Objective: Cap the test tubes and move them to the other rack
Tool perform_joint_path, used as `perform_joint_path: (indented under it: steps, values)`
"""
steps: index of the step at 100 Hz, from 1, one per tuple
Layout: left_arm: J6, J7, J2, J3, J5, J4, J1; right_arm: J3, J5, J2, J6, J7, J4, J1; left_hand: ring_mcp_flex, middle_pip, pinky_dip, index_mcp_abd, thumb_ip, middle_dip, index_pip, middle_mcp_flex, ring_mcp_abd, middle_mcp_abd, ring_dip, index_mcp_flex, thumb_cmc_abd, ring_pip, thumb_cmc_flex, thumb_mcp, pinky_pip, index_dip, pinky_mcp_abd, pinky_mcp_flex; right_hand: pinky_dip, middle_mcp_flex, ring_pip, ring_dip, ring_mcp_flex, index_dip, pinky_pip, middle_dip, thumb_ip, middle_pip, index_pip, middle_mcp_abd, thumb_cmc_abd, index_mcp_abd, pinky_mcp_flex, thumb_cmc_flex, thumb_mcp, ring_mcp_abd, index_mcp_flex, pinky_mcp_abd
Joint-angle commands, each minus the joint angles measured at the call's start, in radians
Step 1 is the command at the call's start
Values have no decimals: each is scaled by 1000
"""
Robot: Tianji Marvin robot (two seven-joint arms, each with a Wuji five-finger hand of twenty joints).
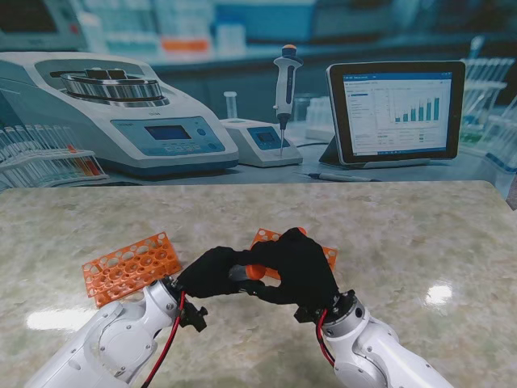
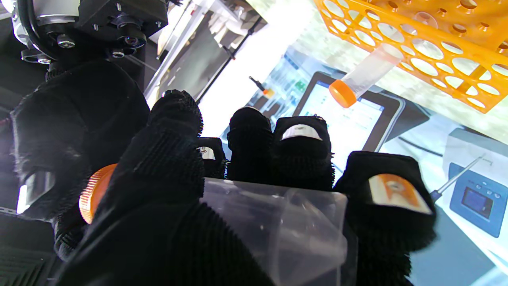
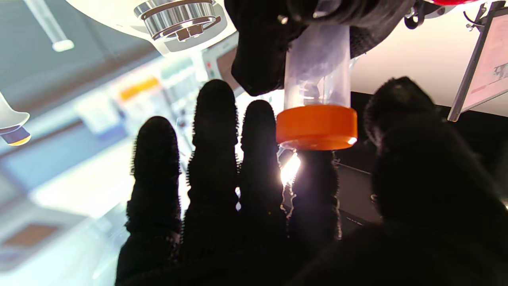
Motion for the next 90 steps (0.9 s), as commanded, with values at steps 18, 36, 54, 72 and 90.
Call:
perform_joint_path:
  steps: [18,36,54,72,90]
  values:
    - [-11,7,-3,0,4,-8,6,-9,-4,3,-39,24,12,6,19,-3,4,-49,-6,6,49,-8,-39,-44,-10,19,26,16,12,27,188,42,-129,38,-25,10,9,7,46,-92,15,14,-42,24,159,9,-91,-46,50,64,153,-33,-51,-26]
    - [-16,9,-3,0,5,-9,8,-12,-7,8,-81,49,18,16,17,-3,4,-49,-6,7,49,-8,-38,-45,-10,19,25,15,13,27,187,42,-129,37,-34,31,20,12,75,-131,22,129,-73,30,253,10,-118,-50,100,137,304,-49,-79,-41]
    - [-24,11,-4,2,4,-5,4,-17,-10,12,-113,82,20,26,16,-3,3,-49,-7,7,49,-9,-37,-45,-10,19,26,14,13,27,186,42,-128,37,-43,62,43,46,99,-141,30,184,-57,21,304,14,-78,-47,151,229,429,-46,-67,-53]
    - [-29,14,-4,0,7,-21,16,-18,3,13,-155,127,24,35,12,-4,1,-49,-8,8,49,-12,-36,-45,-10,18,24,12,14,27,181,43,-125,36,-66,82,53,39,140,-31,38,211,-45,53,213,16,-18,-15,218,290,535,-60,5,-84]
    - [-31,14,-3,-2,11,-32,25,-1,35,11,-207,200,18,33,8,-4,-2,-48,-9,9,49,-14,-34,-45,-9,17,24,10,15,27,172,44,-118,35,-59,73,72,45,165,51,38,238,-40,110,171,25,51,2,264,307,576,-71,38,-109]
